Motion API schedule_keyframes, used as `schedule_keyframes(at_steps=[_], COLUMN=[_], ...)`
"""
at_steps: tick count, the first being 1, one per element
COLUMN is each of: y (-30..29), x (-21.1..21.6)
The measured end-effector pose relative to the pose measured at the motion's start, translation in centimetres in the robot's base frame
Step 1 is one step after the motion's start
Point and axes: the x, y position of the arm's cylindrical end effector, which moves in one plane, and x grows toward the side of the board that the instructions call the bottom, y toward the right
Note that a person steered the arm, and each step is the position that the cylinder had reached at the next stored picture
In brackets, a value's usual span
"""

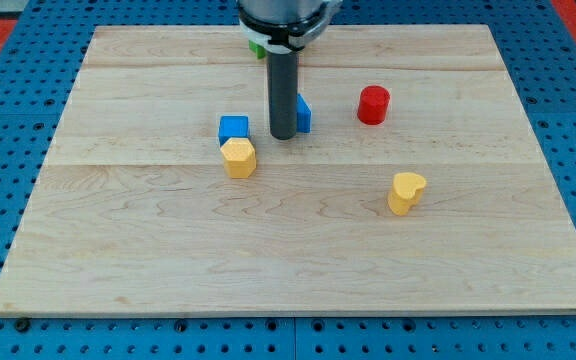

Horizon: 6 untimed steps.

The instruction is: Move the blue triangle closer to the blue cube

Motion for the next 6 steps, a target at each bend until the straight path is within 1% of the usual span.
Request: schedule_keyframes(at_steps=[1, 2, 3, 4, 5, 6], y=[6.3, 8.0, 3.4, -1.5, -3.6, -0.8], x=[-0.7, -1.9, -4.5, -4.4, -3.9, -3.9])
